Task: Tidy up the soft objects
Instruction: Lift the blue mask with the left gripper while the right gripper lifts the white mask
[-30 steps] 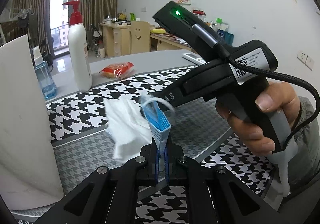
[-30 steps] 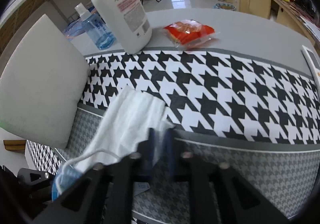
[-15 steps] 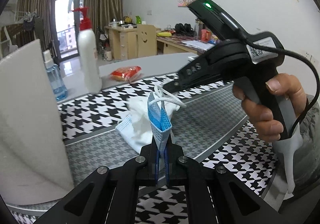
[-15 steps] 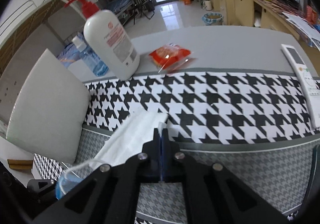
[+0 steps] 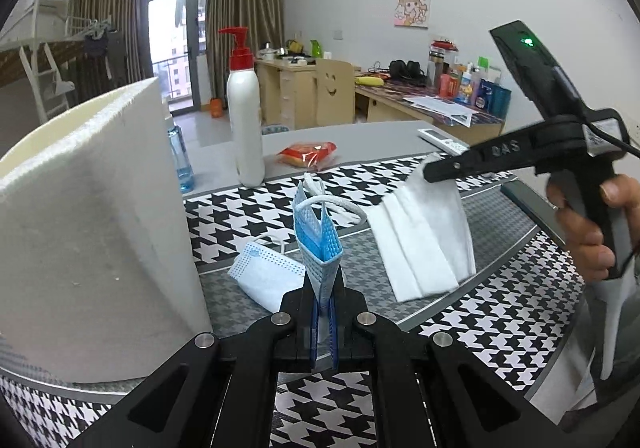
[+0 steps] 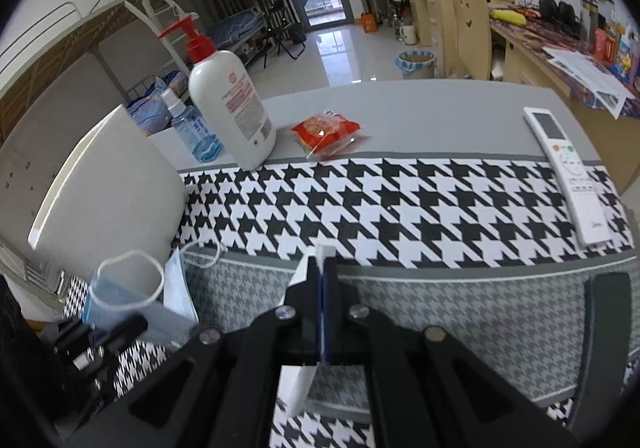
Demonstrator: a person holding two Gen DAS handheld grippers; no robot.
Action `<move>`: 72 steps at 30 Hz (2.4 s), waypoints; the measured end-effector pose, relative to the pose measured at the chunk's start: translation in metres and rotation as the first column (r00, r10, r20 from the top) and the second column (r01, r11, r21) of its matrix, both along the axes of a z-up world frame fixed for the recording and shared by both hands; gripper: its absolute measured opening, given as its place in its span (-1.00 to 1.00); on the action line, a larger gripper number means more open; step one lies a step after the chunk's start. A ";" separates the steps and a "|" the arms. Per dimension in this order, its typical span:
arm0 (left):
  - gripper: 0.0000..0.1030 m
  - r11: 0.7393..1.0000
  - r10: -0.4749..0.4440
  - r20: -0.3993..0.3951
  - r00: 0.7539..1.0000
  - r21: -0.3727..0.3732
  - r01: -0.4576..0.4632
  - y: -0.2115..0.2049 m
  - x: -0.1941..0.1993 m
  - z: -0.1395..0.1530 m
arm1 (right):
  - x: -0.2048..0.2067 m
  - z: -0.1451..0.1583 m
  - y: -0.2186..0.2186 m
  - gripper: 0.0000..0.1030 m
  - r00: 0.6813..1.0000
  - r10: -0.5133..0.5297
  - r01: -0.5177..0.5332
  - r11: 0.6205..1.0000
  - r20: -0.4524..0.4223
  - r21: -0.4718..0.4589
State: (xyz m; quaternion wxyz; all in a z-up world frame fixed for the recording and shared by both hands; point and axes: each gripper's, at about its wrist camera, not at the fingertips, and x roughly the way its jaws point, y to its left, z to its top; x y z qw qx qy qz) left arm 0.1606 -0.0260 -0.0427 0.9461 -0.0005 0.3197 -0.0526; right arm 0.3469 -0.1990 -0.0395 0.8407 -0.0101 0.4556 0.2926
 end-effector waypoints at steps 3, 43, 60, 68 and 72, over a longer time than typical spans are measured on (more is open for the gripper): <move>-0.92 1.000 -0.001 0.008 1.000 0.010 0.001 -0.004 0.001 0.002 | -0.007 0.001 -0.001 -0.94 1.000 0.002 0.000 0.998 0.031 -0.057; -0.73 1.000 0.006 -0.178 0.984 0.017 -0.003 -0.006 0.031 -0.044 | -0.050 -0.055 0.020 0.36 0.984 -0.173 0.177 0.964 0.037 -0.199; -0.84 0.999 -0.026 -0.141 0.990 0.020 0.029 -0.012 0.026 -0.038 | -0.056 -0.058 0.020 -0.70 0.981 -0.186 0.195 0.953 0.056 -0.232; -0.84 1.000 -0.025 -0.108 0.994 0.005 0.025 -0.011 0.019 -0.027 | -0.060 -0.050 0.006 -0.81 0.980 -0.193 0.199 0.968 0.050 -0.151; -0.84 1.000 -0.024 -0.080 0.997 0.007 0.024 -0.009 0.013 -0.018 | -0.067 -0.038 0.001 -0.81 0.977 -0.200 0.207 0.971 0.073 -0.116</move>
